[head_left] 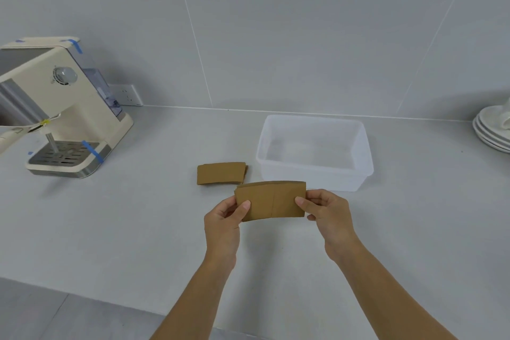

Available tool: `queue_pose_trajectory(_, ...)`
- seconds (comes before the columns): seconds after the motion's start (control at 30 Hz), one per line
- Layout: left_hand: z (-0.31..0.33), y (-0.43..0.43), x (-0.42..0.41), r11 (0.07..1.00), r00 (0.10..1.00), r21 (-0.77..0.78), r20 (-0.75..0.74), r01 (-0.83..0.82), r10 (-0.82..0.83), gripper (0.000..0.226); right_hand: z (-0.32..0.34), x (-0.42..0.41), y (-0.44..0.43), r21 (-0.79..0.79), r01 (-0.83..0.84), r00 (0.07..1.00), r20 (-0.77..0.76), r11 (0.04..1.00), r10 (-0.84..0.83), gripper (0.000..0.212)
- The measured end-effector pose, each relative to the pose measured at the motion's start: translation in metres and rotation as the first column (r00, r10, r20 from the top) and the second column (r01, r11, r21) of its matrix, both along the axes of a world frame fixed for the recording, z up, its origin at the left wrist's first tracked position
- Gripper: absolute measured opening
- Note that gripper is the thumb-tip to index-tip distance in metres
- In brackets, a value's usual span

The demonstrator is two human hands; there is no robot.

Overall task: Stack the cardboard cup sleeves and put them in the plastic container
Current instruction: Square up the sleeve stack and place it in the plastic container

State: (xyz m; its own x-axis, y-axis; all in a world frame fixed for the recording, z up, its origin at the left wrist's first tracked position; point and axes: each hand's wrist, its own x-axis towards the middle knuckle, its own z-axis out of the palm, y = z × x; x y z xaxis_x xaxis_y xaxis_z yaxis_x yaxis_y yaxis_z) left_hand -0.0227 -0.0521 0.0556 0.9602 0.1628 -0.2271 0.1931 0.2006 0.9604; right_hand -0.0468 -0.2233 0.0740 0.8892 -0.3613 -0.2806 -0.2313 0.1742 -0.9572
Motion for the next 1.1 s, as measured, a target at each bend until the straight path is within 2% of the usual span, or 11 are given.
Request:
queue_pose_trajectory(0.23, -0.001, 0.01, 0.001, 0.998, 0.998, -0.015, -0.034, -0.062, 0.062, 0.02, -0.006, 0.011, 0.009, -0.039, -0.005, 1.0, -0.008, 0.999, 0.004, 0.019)
queue_pose_trajectory(0.33, -0.001, 0.016, 0.004, 0.997, 0.995, -0.004, -0.046, -0.083, 0.083, 0.028, -0.009, 0.015, 0.014, -0.025, -0.019, 1.0, -0.009, 1.0, 0.018, 0.017)
queue_pose_trajectory(0.5, 0.001, 0.033, 0.017, 0.993, 0.993, 0.031, -0.045, -0.11, 0.111, 0.019, -0.01, 0.03, 0.032, -0.023, -0.046, 0.999, -0.013, 0.999, 0.046, 0.017)
queue_pose_trajectory(0.67, 0.002, 0.055, 0.045, 0.995, 0.995, 0.051, -0.054, -0.081, 0.084, 0.015, -0.012, 0.055, 0.057, -0.029, -0.046, 0.998, -0.032, 0.999, 0.045, 0.013)
queue_pose_trajectory(0.8, 0.001, 0.074, 0.075, 0.997, 0.993, 0.057, -0.098, -0.054, 0.06, 0.021, -0.015, 0.078, 0.079, -0.044, -0.018, 0.998, -0.058, 0.999, 0.015, 0.011)
queue_pose_trajectory(1.0, -0.002, 0.1, 0.115, 0.996, 0.99, 0.091, -0.136, -0.01, 0.022, 0.01, -0.024, 0.114, 0.107, -0.046, 0.04, 0.995, -0.084, 0.998, -0.044, 0.006)
queue_pose_trajectory(1.1, -0.005, 0.108, 0.131, 0.994, 0.989, 0.11, -0.149, 0.013, 0.004, 0.011, -0.03, 0.126, 0.118, -0.058, 0.07, 0.991, -0.107, 0.996, -0.076, 0.014)
